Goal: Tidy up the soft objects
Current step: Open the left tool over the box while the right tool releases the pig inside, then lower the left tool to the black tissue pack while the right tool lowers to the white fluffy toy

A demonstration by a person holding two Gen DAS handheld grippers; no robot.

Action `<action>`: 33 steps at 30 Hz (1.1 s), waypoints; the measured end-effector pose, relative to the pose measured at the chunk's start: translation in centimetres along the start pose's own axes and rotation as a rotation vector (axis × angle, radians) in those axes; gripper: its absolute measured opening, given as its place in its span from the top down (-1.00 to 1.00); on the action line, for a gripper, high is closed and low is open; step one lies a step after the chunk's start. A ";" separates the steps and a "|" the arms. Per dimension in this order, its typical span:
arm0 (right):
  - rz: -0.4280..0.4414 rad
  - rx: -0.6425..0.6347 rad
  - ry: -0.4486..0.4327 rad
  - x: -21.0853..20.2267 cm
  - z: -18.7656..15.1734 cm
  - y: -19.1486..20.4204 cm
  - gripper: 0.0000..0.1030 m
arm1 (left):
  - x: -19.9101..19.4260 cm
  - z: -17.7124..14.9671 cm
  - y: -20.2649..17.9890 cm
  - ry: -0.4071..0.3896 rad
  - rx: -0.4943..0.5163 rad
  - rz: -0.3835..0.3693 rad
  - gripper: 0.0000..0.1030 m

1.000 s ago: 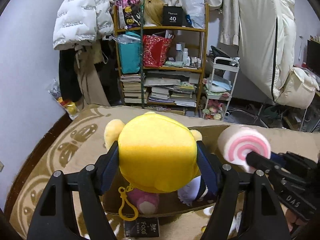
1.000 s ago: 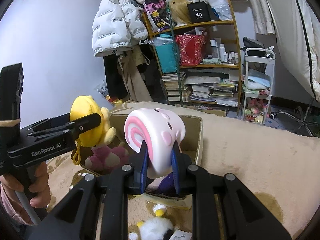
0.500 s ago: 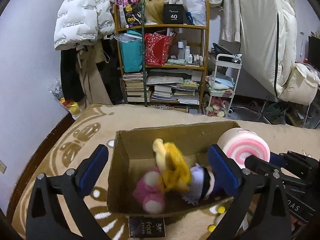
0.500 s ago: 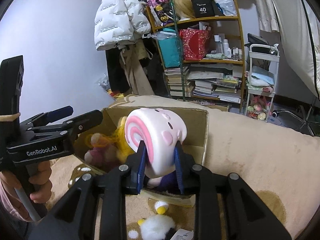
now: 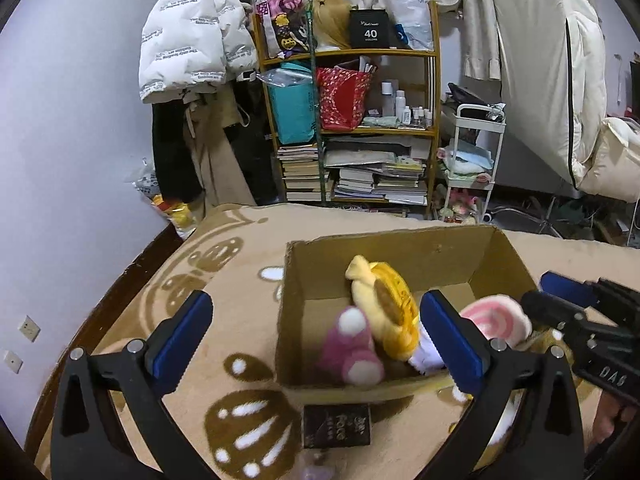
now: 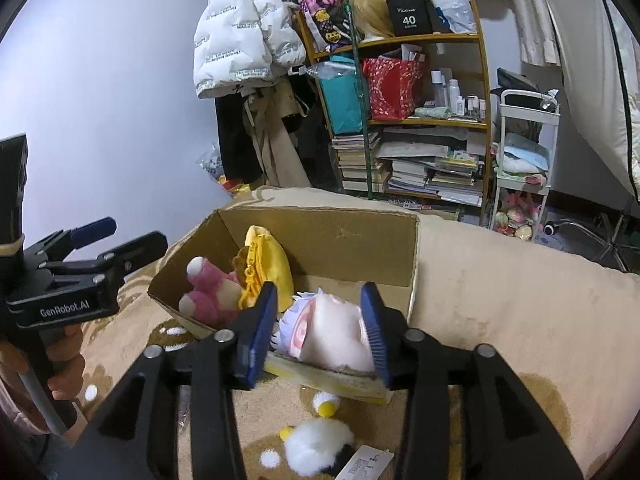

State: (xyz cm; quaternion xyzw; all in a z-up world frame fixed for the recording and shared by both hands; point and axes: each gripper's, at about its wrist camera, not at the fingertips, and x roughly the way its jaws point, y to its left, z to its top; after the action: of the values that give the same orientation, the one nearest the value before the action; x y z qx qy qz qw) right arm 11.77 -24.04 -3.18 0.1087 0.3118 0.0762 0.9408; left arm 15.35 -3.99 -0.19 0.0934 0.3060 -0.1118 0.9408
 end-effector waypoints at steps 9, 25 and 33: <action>-0.012 0.001 -0.022 -2.5 -0.3 1.0 -0.59 | -2.3 -0.6 1.6 0.042 -0.059 -0.014 -0.99; -0.013 0.011 -0.010 -5.7 -1.8 2.6 -0.98 | -5.7 -2.8 1.1 0.110 -0.005 0.004 -0.99; -0.034 -0.005 0.047 -5.1 -3.0 2.7 -1.00 | -4.1 -3.9 1.7 0.179 -0.022 -0.009 -0.99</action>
State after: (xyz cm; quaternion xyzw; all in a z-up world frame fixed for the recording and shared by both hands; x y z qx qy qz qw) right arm 5.69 -22.07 -1.94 0.0990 0.3355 0.0635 0.9347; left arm 10.38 -0.80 -0.65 0.0912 0.3905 -0.1037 0.9102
